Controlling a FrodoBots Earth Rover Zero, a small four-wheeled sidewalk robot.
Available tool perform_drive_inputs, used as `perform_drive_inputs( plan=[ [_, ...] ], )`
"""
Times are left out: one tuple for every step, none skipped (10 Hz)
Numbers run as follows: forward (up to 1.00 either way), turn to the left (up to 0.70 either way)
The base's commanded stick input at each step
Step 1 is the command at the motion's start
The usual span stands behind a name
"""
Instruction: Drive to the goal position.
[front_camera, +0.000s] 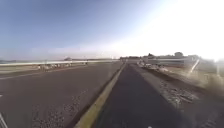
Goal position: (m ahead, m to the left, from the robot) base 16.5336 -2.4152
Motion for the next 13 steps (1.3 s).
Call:
perform_drive_inputs(
  plan=[
    [0.50,0.00],
    [0.50,0.00],
    [0.50,0.00],
    [0.50,0.00],
    [0.50,0.00],
    [0.50,0.00],
    [0.50,0.00],
    [0.50,0.00],
    [0.50,-0.04],
    [0.50,-0.20],
    [0.50,-0.33],
    [0.50,-0.11],
    [0.50,0.00]
  ],
)
